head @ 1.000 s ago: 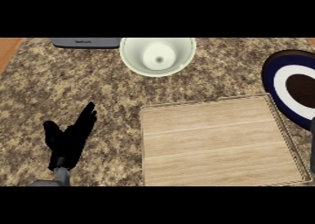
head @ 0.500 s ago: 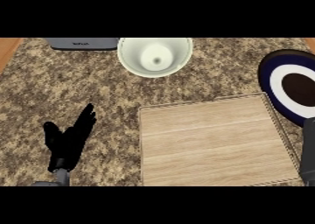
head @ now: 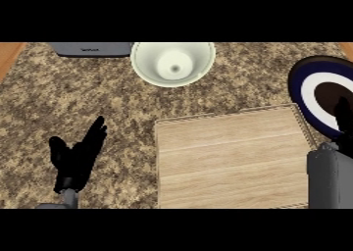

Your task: Pick the cupcake from the tray and place it in the plate

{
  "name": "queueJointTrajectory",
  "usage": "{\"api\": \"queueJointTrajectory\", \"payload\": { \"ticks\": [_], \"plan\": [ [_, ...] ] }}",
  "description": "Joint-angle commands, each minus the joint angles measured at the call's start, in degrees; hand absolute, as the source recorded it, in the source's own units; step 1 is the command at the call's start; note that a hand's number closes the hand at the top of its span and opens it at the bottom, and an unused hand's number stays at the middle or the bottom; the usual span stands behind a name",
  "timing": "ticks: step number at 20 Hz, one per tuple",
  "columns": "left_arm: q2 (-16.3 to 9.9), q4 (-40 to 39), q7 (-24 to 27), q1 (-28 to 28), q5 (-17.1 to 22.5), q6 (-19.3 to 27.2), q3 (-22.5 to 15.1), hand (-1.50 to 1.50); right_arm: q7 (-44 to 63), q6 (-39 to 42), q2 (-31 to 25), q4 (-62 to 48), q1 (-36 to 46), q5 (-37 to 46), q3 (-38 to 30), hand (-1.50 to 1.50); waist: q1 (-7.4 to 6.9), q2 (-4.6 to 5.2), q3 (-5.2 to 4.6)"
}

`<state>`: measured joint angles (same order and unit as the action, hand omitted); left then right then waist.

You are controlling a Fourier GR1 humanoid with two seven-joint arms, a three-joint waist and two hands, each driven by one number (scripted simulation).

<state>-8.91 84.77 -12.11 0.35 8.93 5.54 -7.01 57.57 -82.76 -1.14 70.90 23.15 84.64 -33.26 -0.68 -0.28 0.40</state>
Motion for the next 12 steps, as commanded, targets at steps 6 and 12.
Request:
{"api": "queueJointTrajectory", "payload": {
  "ticks": [6,12],
  "plan": [
    [2.9,-4.1,-1.8,-1.7,-2.2,1.6,-1.9,0.0,6.5,-3.1,1.1,0.6,-9.1,-0.3,11.6,-1.5,-0.1,0.49,-0.29],
    [1.5,-2.0,-0.6,0.9,-1.5,-0.3,-0.9,0.0,11.6,-3.1,1.1,-2.8,-8.5,3.5,12.7,-1.5,-0.69,0.46,-0.29]
  ]
}}
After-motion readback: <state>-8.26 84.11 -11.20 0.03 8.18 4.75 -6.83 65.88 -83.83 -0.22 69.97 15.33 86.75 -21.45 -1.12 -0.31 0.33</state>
